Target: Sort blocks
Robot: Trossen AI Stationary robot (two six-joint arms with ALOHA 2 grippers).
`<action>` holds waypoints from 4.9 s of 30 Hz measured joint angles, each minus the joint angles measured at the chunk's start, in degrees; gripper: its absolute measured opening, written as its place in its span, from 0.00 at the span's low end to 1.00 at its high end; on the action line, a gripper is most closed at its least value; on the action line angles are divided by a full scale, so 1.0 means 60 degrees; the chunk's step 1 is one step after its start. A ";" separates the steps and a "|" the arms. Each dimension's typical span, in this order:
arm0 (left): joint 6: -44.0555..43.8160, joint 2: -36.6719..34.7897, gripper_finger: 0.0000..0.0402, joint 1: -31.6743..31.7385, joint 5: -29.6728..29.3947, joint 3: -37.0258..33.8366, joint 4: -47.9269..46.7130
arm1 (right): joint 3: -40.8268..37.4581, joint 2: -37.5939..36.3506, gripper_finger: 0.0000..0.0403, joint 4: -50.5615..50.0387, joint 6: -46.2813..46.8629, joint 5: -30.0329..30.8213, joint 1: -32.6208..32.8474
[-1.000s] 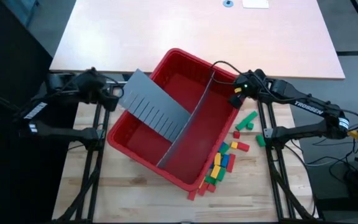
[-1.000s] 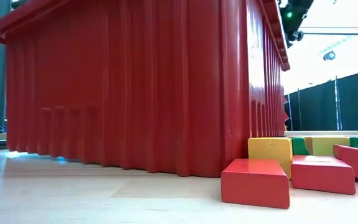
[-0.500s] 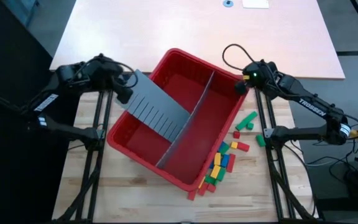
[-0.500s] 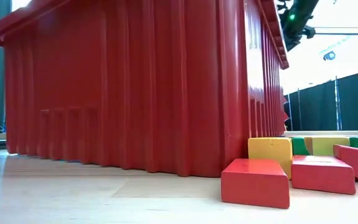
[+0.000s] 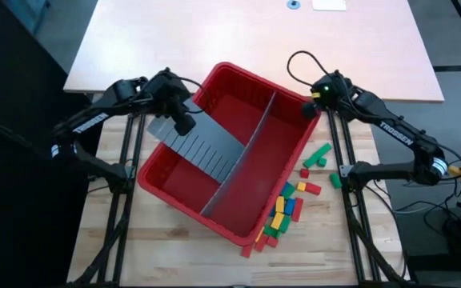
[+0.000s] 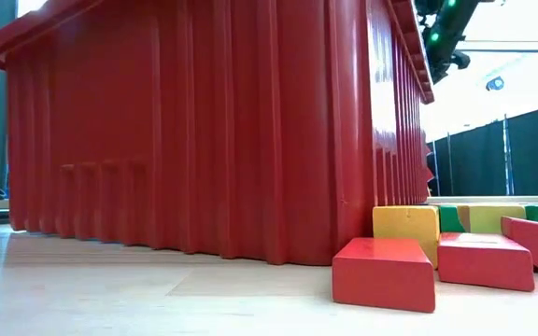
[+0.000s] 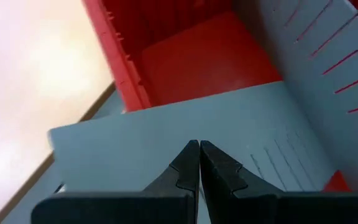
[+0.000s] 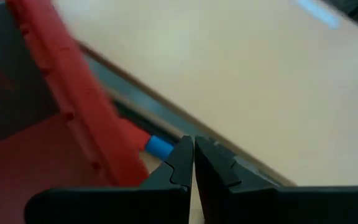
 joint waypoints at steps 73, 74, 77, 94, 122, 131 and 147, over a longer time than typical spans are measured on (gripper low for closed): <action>0.0820 0.0796 0.00 0.2941 0.0155 -0.0009 0.0244 | 0.0908 -0.0096 0.00 -0.1750 0.1668 -0.3988 0.1129; 0.0820 0.0881 0.00 0.3027 0.0294 -0.0010 0.0240 | 0.0861 -0.0096 0.00 -0.1753 0.1714 -0.3988 0.1185; 0.0820 0.1126 0.00 0.3191 0.0484 -0.0011 0.0184 | 0.0737 -0.0096 0.00 -0.1757 0.1788 -0.3986 0.1314; 0.0746 0.1903 0.00 0.3406 0.0489 -0.0011 -0.1047 | 0.0233 0.0209 0.00 -0.1231 0.2029 -0.4222 0.1468; -0.0187 0.1761 0.00 0.3049 0.2459 -0.0015 -0.2163 | 0.0379 0.2976 0.00 0.1905 0.1436 -0.5323 0.1417; -0.0262 0.1407 0.00 0.3005 0.2444 -0.0015 -0.1502 | 0.1064 0.3454 0.00 0.2312 0.1428 -0.5294 0.1262; 0.0736 -0.0014 0.00 0.3008 0.3139 -0.0015 -0.1766 | 0.2417 0.3198 0.00 0.1896 0.1219 -0.5319 0.0903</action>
